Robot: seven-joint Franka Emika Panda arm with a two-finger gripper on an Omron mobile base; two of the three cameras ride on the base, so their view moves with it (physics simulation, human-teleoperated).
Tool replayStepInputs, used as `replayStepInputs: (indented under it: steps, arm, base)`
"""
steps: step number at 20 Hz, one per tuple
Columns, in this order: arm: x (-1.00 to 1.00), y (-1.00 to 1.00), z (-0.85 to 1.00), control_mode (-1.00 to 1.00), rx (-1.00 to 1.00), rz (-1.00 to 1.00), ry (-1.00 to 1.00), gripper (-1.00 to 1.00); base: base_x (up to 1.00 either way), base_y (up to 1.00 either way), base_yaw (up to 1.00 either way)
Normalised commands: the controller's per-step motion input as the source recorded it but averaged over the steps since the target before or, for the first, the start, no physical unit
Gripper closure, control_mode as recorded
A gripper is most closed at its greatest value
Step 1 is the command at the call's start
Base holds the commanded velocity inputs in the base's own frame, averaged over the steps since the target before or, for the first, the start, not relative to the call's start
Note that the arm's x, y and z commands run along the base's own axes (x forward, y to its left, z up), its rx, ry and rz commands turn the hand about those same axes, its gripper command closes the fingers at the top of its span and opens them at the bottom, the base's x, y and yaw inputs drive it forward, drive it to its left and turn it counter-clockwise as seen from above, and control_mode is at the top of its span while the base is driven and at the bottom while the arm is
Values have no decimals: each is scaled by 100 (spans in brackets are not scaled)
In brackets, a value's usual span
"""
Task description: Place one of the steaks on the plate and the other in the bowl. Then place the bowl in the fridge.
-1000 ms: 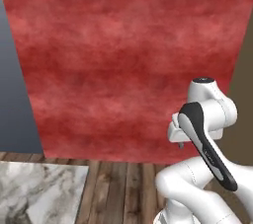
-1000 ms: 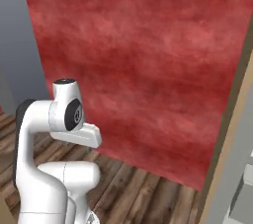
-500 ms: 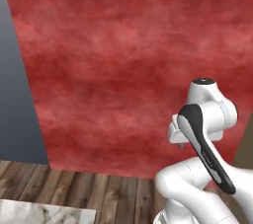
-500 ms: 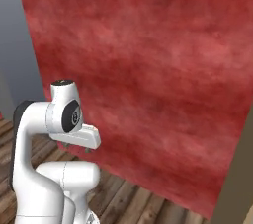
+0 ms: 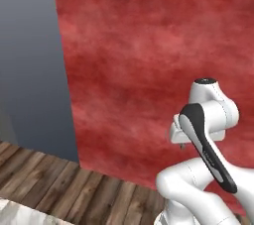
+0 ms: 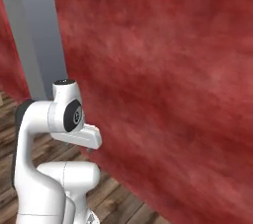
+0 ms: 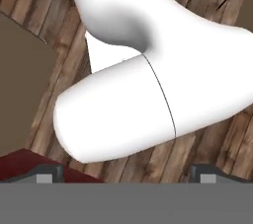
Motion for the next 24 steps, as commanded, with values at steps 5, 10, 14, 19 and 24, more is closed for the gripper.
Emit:
replayStepInputs:
  steps: [5, 10, 14, 19, 24]
  arm:
    - [0, 0, 0, 100, 0, 0, 0, -100]
    - [0, 0, 0, 100, 0, 0, 0, -100]
    - [0, 0, 0, 100, 0, 0, 0, -100]
    - [0, 0, 0, 100, 0, 0, 0, -100]
    - [0, 0, 0, 100, 0, 0, 0, -100]
  base:
    - [80, -21, 32]
    - [41, -2, 26]
    - [37, 10, 45]
    - [63, 4, 51]
    - [61, 6, 44]
